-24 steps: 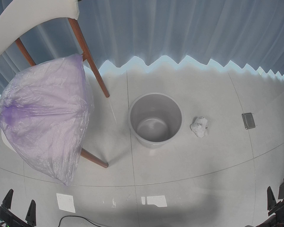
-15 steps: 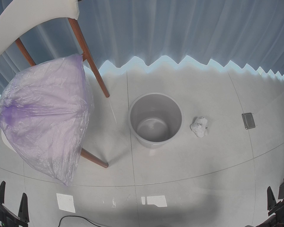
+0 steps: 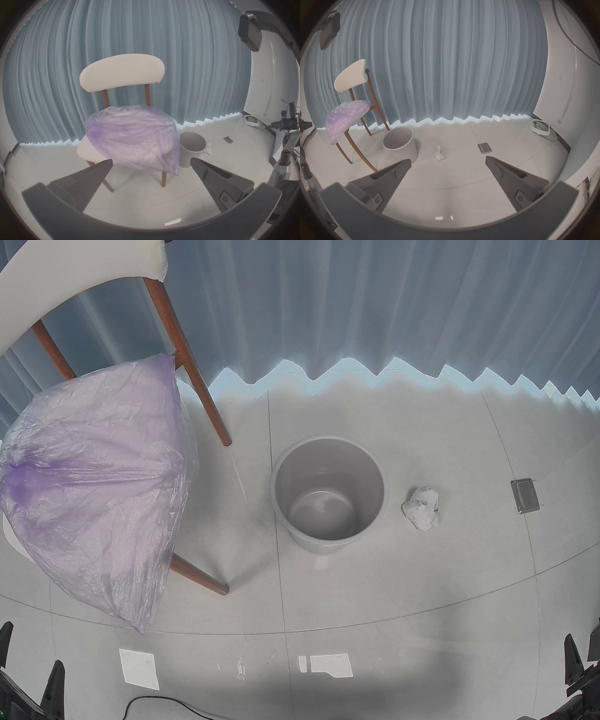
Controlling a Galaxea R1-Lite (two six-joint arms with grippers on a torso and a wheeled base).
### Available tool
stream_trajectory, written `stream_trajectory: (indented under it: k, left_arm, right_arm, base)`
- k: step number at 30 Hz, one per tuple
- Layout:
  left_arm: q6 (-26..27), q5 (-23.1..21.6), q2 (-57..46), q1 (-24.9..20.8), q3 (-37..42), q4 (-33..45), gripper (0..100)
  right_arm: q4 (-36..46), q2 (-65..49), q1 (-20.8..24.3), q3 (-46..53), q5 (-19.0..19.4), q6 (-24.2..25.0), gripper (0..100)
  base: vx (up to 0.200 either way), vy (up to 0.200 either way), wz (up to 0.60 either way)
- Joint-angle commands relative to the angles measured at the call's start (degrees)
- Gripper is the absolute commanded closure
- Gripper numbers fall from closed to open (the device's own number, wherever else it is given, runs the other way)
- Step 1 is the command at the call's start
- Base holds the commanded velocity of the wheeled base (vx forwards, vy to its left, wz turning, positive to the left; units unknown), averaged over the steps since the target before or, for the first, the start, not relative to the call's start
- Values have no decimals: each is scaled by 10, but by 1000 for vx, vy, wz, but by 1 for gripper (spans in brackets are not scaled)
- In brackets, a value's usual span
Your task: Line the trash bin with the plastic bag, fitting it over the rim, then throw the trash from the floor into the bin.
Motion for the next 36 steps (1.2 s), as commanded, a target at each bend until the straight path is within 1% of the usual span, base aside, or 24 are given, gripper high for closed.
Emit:
stream_trajectory:
  k: [1,4,8,10,13,15,16,18,21,22,24,26,27,28,30,32,33,34,35,36]
  left_arm:
    - [-2,-50,84,-36,-69,17,0]
    - [-18,-89,140,-64,-99,15,0]
    - [-21,-109,231,-78,-149,11,0]
    - [-21,-128,272,-86,-172,3,0]
    - [-18,-152,332,-94,-188,-34,0]
    - [-14,-166,371,-98,-192,-72,0]
    - [-14,-166,371,-98,-192,-72,0]
    - [-11,-174,423,-107,-212,-120,0]
    - [-11,-175,465,-137,-246,-140,0]
    - [-12,-170,482,-166,-269,-140,0]
    - [-12,-163,510,-202,-297,-139,0]
    - [-11,-151,535,-223,-321,-139,0]
    - [-11,-150,538,-224,-323,-139,0]
    - [2,-130,564,-239,-343,-139,0]
    - [31,-96,595,-255,-361,-141,0]
    - [48,-63,613,-274,-374,-141,0]
    - [48,-63,613,-274,-374,-141,0]
    - [54,-20,629,-302,-388,-140,0]
    - [54,-20,629,-302,-388,-140,0]
    - [58,32,645,-330,-404,-138,0]
  right_arm:
    - [0,-9,0,10,0,0,0]
    - [-1,-9,0,10,0,0,0]
    - [-1,-9,0,10,0,0,0]
    - [-1,-9,0,10,0,0,0]
    - [-1,-9,0,10,0,0,0]
    - [-1,-9,0,10,0,0,0]
    - [-1,-9,0,10,0,0,0]
    - [-1,-9,0,10,0,0,0]
    - [-1,-9,0,10,1,0,0]
    - [-1,-9,0,10,0,0,0]
    - [-1,-9,0,10,0,0,0]
    - [-1,-9,0,10,1,0,0]
    - [-1,-9,0,10,0,0,0]
    - [-1,-9,0,10,1,0,0]
    - [-1,-9,0,10,1,0,0]
    - [-1,-9,0,10,1,0,0]
    - [-1,-9,0,10,1,0,0]
    - [-1,-9,0,10,1,-1,0]
    - [-1,-9,0,10,1,-1,0]
    - [-1,-9,0,10,1,-1,0]
  base:
    - [0,0,0]
    - [0,0,0]
    - [0,0,0]
    - [0,0,0]
    - [0,0,0]
    - [0,0,0]
    - [0,0,0]
    - [0,0,0]
    - [0,0,0]
    - [0,0,0]
    - [0,0,0]
    - [0,0,0]
    - [0,0,0]
    - [0,0,0]
    - [0,0,0]
    - [0,0,0]
    - [0,0,0]
    - [0,0,0]
    - [0,0,0]
    - [0,0,0]
